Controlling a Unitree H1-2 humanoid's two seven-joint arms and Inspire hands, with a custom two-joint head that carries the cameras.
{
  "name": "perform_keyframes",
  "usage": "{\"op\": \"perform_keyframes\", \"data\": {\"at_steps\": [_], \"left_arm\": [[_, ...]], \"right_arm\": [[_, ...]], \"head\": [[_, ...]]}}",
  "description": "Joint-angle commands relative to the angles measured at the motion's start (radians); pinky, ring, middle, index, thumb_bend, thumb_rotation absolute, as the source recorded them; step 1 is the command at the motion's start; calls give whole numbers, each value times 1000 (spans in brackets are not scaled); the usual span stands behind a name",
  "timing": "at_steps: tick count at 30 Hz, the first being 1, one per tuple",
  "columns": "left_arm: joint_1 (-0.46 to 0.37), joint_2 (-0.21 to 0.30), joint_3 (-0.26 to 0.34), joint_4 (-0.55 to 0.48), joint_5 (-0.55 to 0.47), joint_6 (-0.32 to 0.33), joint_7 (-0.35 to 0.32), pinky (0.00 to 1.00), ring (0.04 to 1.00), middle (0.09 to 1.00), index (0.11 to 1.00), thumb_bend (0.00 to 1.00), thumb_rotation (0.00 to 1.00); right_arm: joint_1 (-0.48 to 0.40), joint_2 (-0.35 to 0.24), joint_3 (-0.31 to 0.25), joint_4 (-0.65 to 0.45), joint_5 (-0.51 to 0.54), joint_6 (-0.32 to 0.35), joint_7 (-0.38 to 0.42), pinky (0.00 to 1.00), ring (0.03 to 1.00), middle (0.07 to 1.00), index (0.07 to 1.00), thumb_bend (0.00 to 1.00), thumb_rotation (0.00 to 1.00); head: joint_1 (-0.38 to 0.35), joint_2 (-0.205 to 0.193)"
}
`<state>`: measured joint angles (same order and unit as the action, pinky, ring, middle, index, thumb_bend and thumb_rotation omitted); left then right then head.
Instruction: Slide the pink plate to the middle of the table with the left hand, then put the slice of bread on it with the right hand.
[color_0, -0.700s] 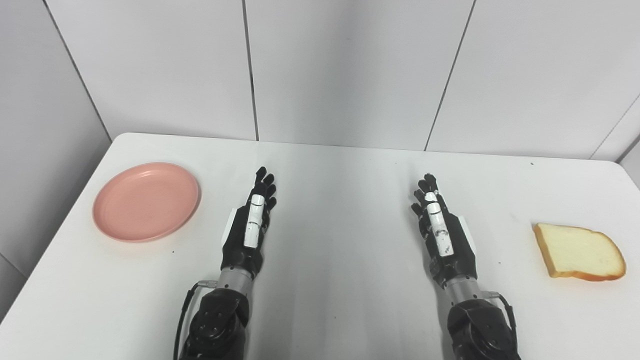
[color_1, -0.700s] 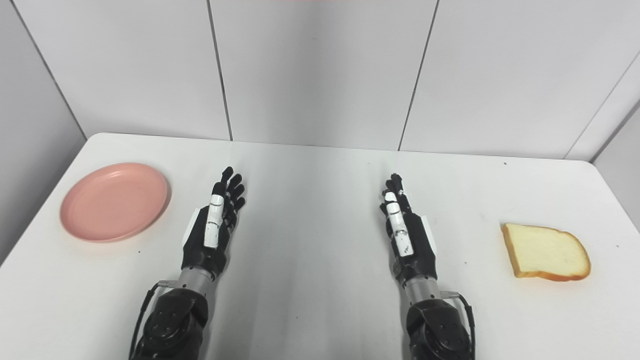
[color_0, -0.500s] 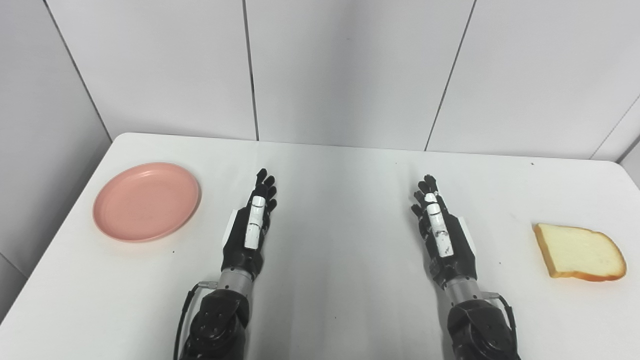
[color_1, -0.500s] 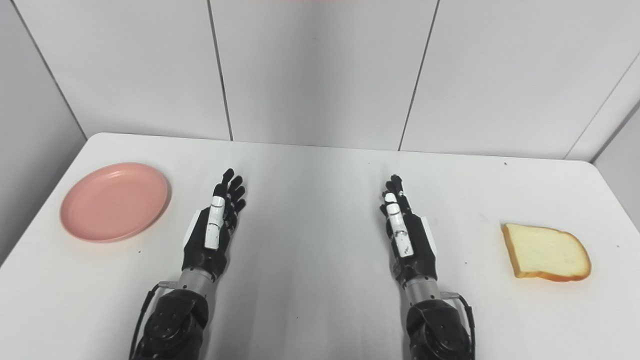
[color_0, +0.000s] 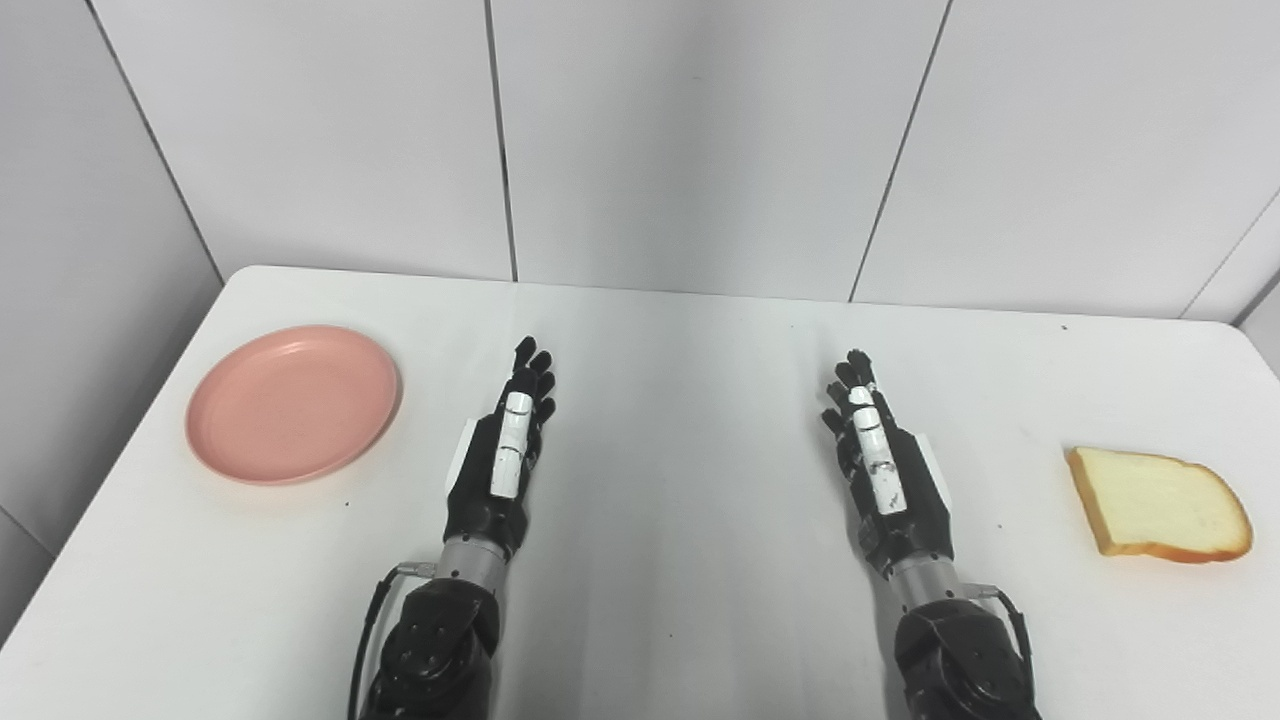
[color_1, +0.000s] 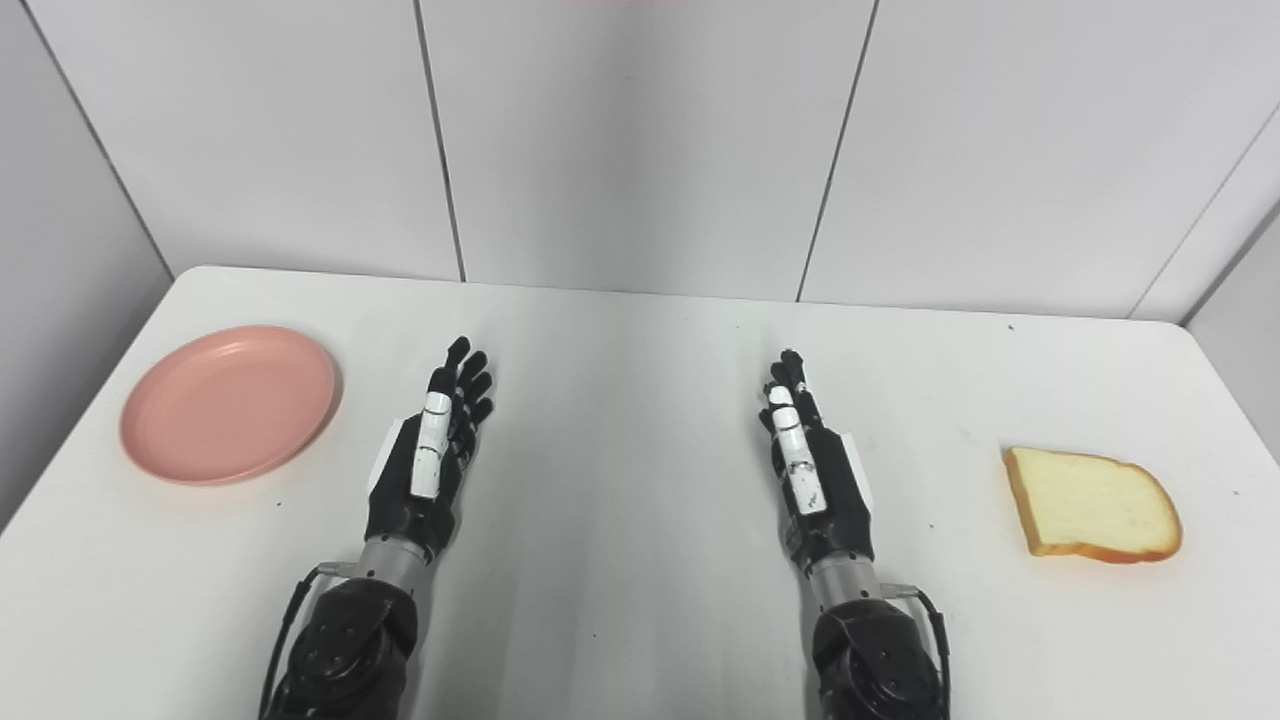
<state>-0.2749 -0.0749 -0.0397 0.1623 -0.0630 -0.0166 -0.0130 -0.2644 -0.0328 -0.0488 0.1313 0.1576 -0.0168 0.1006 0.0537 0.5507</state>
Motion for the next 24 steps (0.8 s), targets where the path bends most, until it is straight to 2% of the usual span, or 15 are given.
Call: {"op": "perform_keyframes", "data": {"at_steps": [1, 5, 7, 9, 10, 11, 12, 15, 18, 20, 21, 24], "left_arm": [[-24, -2, -5, -31, 9, -26, -6, 1000, 1000, 1000, 1000, 736, 1000], [-24, -4, -9, -29, 9, -26, -8, 1000, 1000, 1000, 1000, 735, 1000], [-30, -8, -4, -23, 3, -27, -4, 1000, 1000, 1000, 1000, 740, 1000], [-40, -11, 7, -16, -5, -39, 2, 1000, 1000, 1000, 1000, 745, 1000], [-49, -11, 17, -9, -10, -53, 8, 1000, 1000, 1000, 1000, 747, 1000], [-55, -11, 25, -5, -12, -62, 12, 1000, 1000, 1000, 1000, 746, 1000], [-66, -11, 38, 3, -19, -76, 17, 1000, 1000, 1000, 1000, 745, 1000], [-99, -5, 74, 22, -49, -97, 16, 1000, 1000, 1000, 1000, 749, 1000], [-127, 13, 101, 30, -64, -92, 17, 1000, 1000, 1000, 1000, 783, 1000], [-142, 19, 120, 36, -72, -88, 24, 1000, 1000, 1000, 1000, 792, 1000], [-151, 27, 133, 41, -70, -102, 32, 1000, 1000, 1000, 1000, 794, 1000], [-169, 41, 156, 56, -45, -148, 65, 990, 966, 949, 989, 780, 1000]], "right_arm": [[-18, -2, -2, -23, -3, -63, 2, 1000, 1000, 1000, 1000, 660, 844], [-15, -5, -5, -22, -2, -69, 4, 1000, 1000, 1000, 1000, 654, 836], [-13, -16, -10, -14, 2, -83, 12, 1000, 1000, 1000, 1000, 671, 836], [-11, -26, -14, -5, 10, -96, 23, 1000, 1000, 1000, 1000, 672, 840], [-10, -32, -19, 3, 24, -103, 33, 1000, 1000, 1000, 1000, 672, 840], [-10, -36, -23, 9, 34, -109, 40, 1000, 1000, 1000, 1000, 651, 838], [-13, -37, -29, 24, 55, -116, 53, 1000, 1000, 1000, 1000, 649, 838], [-18, -53, -40, 50, 85, -135, 81, 1000, 1000, 1000, 1000, 691, 819], [-15, -69, -52, 62, 98, -151, 92, 1000, 1000, 1000, 1000, 654, 826], [-14, -77, -58, 67, 101, -154, 95, 1000, 1000, 1000, 1000, 642, 833], [-12, -80, -62, 59, 106, -147, 94, 1000, 1000, 1000, 1000, 640, 835], [-8, -87, -67, 34, 118, -127, 102, 1000, 1000, 1000, 1000, 597, 859]], "head": [[1, 0], [42, -15], [118, -42], [133, -48], [181, -67], [181, -67], [222, -80], [298, -108], [332, -123], [380, -141], [422, -154], [467, -171]]}}
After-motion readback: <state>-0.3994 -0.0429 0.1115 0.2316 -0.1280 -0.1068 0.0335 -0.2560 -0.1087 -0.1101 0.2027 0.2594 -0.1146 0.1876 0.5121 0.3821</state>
